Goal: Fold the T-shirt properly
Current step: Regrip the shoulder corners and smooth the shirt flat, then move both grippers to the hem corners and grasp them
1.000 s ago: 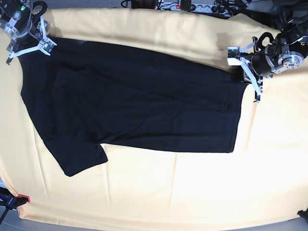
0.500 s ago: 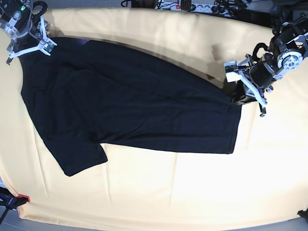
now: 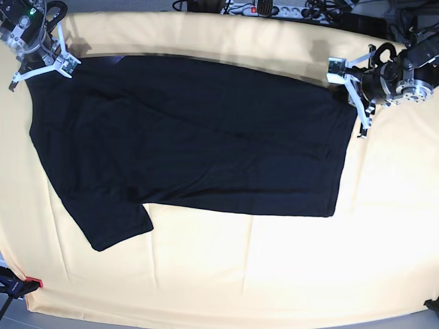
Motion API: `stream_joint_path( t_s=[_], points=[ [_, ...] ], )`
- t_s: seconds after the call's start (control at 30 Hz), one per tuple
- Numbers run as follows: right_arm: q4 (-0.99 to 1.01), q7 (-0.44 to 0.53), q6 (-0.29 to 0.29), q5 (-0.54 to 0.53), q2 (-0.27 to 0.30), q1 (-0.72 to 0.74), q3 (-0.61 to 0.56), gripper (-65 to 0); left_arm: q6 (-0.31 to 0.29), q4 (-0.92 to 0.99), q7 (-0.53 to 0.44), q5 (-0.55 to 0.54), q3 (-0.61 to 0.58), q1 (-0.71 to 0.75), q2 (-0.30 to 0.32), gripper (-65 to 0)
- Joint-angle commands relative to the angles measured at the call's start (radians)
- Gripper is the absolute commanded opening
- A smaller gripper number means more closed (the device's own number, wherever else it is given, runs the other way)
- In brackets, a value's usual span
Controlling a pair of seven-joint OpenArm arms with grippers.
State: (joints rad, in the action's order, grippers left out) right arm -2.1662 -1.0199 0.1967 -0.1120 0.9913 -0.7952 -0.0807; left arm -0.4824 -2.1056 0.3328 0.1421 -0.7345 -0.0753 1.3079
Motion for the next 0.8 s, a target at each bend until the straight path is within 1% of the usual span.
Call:
stream_joint_path(
  t_s=[0.0, 0.07, 0.17, 0.2, 0.33, 0.37, 0.43, 0.5, 0.57, 0.6, 0.63, 0.7, 0.73, 0.77],
  points=[
    [-0.013, -0.027, 0.008, 0.016, 0.018, 0.000, 0.010, -65.0, -0.014, -0.017, 0.001, -0.008, 0.009, -0.008, 0.037, -65.0],
    [-0.013, -0.037, 0.026, 0.015, 0.020, -0.010, 0.010, -65.0, -0.050, -0.030, 0.001, -0.049, 0.009, -0.008, 0.061, -65.0],
    [-0.013, -0.037, 0.035, 0.016, 0.020, -0.042, 0.010, -65.0, -0.130, -0.060, 0.001, -0.114, 0.009, -0.008, 0.091, -65.0],
    [-0.013, -0.040, 0.039, 0.016, 0.020, -0.055, 0.010, -65.0, -0.147, -0.071, 0.001, -0.129, 0.009, -0.008, 0.099, -65.0],
    [-0.014, -0.051, 0.039, 0.016, 0.020, -0.105, 0.010, -65.0, -0.159, -0.090, 0.001, -0.159, 0.009, -0.008, 0.114, -65.0],
    [-0.014, -0.051, 0.039, 0.016, 0.020, -0.117, 0.010, -65.0, -0.171, -0.090, 0.001, -0.171, 0.009, -0.008, 0.113, -65.0],
    [-0.014, -0.051, 0.039, 0.016, 0.020, -0.141, 0.010, -65.0, -0.216, -0.090, 0.001, -0.190, 0.009, -0.008, 0.113, -65.0],
    [-0.014, -0.051, 0.038, 0.016, 0.019, -0.143, 0.010, -65.0, -0.216, -0.090, 0.001, -0.212, 0.009, -0.008, 0.113, -65.0],
    [-0.014, -0.051, 0.012, 0.016, 0.020, -0.137, 0.010, -65.0, -0.216, -0.090, 0.001, -0.230, 0.009, -0.008, 0.113, -65.0],
    [-0.014, -0.051, 0.000, 0.017, 0.020, -0.135, 0.010, -62.9, -0.216, -0.090, 0.001, -0.241, 0.009, -0.008, 0.113, -65.0],
    [-0.014, -0.051, -0.006, 0.017, 0.020, -0.135, 0.010, -54.7, -0.216, -0.090, 0.004, -0.254, 0.009, -0.008, 0.113, -61.3],
    [-0.016, -0.051, -0.006, 0.016, 0.020, -0.135, 0.010, -35.3, -0.216, -0.090, 0.009, -0.274, 0.009, -0.008, 0.113, -44.5],
    [-0.023, -0.051, -0.006, 0.016, 0.020, -0.136, 0.010, -28.0, -0.216, -0.090, 0.010, -0.278, 0.009, -0.008, 0.114, -36.8],
    [-0.036, -0.055, -0.006, 0.016, 0.020, -0.136, 0.010, -25.0, -0.216, -0.090, 0.014, -0.283, 0.009, -0.008, 0.114, -30.8]
  ],
)
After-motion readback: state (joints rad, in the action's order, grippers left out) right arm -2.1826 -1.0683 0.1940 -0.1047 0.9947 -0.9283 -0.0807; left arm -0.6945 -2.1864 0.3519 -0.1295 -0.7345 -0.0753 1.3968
